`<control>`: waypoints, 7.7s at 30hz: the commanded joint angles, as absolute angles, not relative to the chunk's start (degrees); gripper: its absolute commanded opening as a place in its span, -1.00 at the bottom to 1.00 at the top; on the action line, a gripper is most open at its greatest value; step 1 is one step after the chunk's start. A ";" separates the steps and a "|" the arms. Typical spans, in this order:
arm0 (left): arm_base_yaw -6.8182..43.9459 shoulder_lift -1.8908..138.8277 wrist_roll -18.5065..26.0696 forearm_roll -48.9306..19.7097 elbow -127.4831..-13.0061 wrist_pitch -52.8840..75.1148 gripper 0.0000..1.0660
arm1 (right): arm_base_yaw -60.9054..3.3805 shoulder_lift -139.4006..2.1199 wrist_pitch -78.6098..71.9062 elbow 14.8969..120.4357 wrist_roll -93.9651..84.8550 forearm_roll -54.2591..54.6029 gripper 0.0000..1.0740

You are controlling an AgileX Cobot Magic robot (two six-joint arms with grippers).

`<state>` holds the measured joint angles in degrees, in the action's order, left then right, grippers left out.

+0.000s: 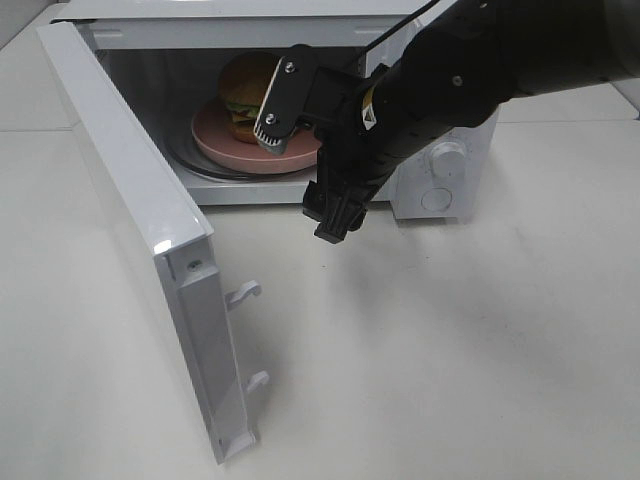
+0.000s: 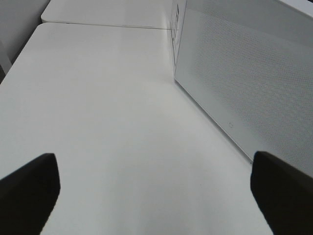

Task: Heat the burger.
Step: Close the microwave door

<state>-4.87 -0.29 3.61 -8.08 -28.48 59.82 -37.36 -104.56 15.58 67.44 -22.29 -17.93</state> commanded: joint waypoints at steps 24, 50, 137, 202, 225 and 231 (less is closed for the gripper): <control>-4.64 -1.55 3.61 -8.19 -28.36 59.36 0.84 | -35.52 -88.81 45.26 64.29 9.11 -16.04 0.44; -4.64 -1.55 3.61 -8.19 -28.36 59.36 0.84 | -34.72 -70.24 54.83 49.68 11.00 -15.30 0.42; -4.64 -1.49 3.61 -8.19 -28.36 59.36 0.84 | -5.44 1.89 57.70 28.82 13.41 -7.73 0.41; -4.64 31.23 2.35 -7.68 -11.86 -13.98 -1.00 | -5.44 1.89 57.70 28.88 13.58 -7.73 0.41; -4.64 68.98 -15.07 22.17 -12.55 -47.15 -1.00 | -5.44 1.89 57.70 28.88 13.58 -7.73 0.41; -4.64 76.78 -17.76 31.80 -16.84 -50.88 -1.00 | -5.44 1.89 57.70 28.88 13.58 -7.73 0.41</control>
<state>-4.87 75.63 -17.02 29.74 -15.70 -48.64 -5.79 0.23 57.64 29.05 13.52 -8.08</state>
